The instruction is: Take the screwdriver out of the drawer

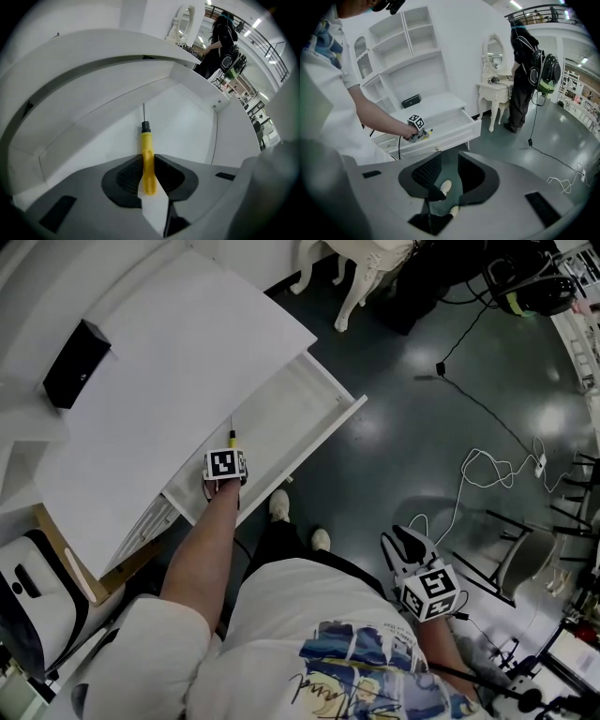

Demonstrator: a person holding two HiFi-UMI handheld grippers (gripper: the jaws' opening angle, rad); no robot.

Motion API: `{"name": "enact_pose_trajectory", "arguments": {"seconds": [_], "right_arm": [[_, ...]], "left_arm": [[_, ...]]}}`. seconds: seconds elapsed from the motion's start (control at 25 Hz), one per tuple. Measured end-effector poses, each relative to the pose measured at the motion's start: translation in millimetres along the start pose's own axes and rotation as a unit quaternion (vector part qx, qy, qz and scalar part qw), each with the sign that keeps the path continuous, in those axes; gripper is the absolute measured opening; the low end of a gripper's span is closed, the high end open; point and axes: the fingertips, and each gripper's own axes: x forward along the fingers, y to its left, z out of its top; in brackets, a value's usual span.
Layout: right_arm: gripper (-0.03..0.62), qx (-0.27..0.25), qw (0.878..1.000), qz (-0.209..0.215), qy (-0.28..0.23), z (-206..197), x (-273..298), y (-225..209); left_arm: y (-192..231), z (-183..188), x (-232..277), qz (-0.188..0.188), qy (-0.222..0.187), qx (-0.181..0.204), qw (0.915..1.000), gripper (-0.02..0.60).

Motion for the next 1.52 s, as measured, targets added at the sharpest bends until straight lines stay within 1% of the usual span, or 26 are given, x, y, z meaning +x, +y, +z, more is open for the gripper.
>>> {"name": "enact_pose_trajectory", "arguments": {"seconds": [0.24, 0.48, 0.76, 1.0, 1.2, 1.36, 1.52], "right_arm": [[0.124, 0.002, 1.0, 0.001, -0.005, -2.4, -3.2, -0.8], [0.123, -0.002, 1.0, 0.014, -0.015, -2.9, -3.3, 1.3], [0.123, -0.013, 0.999, 0.03, -0.028, -11.9, -9.4, -1.2], [0.12, -0.027, 0.998, 0.042, -0.045, -20.8, -21.2, -9.1], [0.109, -0.045, 0.996, 0.054, -0.054, -34.3, -33.0, -16.1], [0.092, -0.063, 0.994, 0.068, -0.063, -44.1, -39.6, -18.1], [0.061, -0.088, 0.99, 0.088, -0.071, -53.4, -47.0, -13.5]], "left_arm": [[-0.4, -4.2, -6.8, -0.002, 0.007, 0.005, 1.0, 0.084], [-11.6, -0.2, -24.0, -0.014, -0.009, 0.02, 0.9997, 0.083], [-24.3, -2.6, -50.5, -0.015, -0.019, 0.037, 0.999, 0.081], [-42.7, -5.4, -88.1, -0.02, -0.049, 0.051, 0.9973, 0.08], [-62.2, -12.2, -123.4, -0.027, -0.088, 0.052, 0.9944, 0.08], [-79.1, -20.7, -155.7, -0.035, -0.127, 0.048, 0.9901, 0.08], [-99.7, -35.0, -195.9, -0.046, -0.168, 0.045, 0.9837, 0.08]]}}
